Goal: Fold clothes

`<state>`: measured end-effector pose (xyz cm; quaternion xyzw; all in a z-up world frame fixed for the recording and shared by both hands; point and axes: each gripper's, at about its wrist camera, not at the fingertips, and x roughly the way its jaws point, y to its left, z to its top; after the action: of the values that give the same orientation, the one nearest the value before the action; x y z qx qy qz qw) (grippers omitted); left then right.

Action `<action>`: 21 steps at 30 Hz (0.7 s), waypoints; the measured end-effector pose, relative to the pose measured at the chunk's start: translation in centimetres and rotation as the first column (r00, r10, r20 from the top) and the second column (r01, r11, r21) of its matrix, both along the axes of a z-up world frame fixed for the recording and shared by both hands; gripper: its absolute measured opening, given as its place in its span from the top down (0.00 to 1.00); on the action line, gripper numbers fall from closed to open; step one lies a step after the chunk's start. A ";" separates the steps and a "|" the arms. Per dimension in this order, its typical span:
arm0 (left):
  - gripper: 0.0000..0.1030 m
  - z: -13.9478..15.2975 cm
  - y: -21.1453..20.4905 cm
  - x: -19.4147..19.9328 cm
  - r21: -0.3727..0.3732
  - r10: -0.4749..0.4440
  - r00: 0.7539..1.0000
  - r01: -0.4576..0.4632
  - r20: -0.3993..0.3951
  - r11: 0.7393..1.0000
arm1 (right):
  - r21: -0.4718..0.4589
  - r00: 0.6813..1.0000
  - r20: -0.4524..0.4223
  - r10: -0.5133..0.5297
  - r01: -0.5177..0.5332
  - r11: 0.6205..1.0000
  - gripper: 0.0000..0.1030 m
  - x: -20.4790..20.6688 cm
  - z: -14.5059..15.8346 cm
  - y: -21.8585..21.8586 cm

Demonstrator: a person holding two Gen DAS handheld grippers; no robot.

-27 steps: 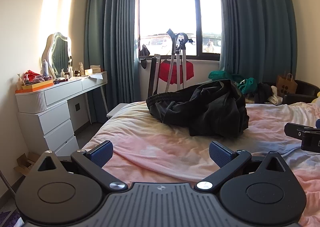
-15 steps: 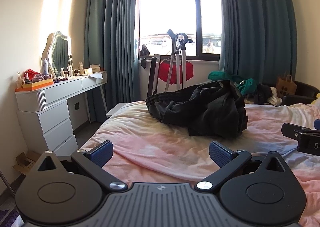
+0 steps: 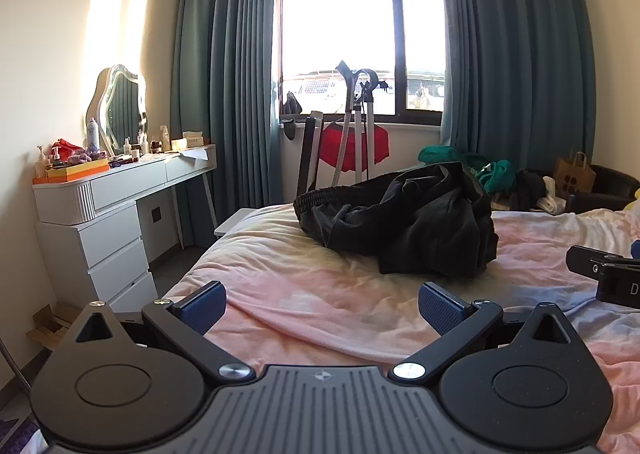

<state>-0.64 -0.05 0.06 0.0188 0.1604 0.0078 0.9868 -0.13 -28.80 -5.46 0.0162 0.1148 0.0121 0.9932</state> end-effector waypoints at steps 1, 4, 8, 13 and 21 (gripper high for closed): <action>0.00 -0.1 0.0 0.1 0.000 -0.001 1.000 0.001 -0.001 1.000 | 0.000 1.000 0.001 -0.001 0.001 1.000 0.00 0.0 0.0 0.0; 0.00 -0.2 -0.1 0.2 0.000 -0.002 1.000 0.002 -0.002 1.000 | 0.002 1.000 0.004 -0.004 0.004 1.000 0.00 -0.1 0.0 0.0; 0.00 -0.3 -0.2 0.4 -0.001 -0.002 1.000 0.002 -0.003 1.000 | 0.007 1.000 0.004 -0.009 0.009 1.000 0.00 -0.2 0.0 -0.1; 0.00 -0.6 -0.1 0.5 -0.003 -0.006 1.000 0.006 -0.005 1.000 | 0.007 1.000 0.002 -0.012 0.012 1.000 0.00 -0.1 0.0 0.0; 0.00 -1.0 -0.3 0.4 0.007 -0.019 1.000 0.019 -0.003 1.000 | 0.019 1.000 -0.007 -0.018 0.018 1.000 0.00 0.1 0.1 -0.2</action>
<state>-0.20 -0.34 -0.95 0.0238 0.1618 -0.0010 0.9865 -0.02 -29.00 -5.34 0.0267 0.1181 0.0042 0.9926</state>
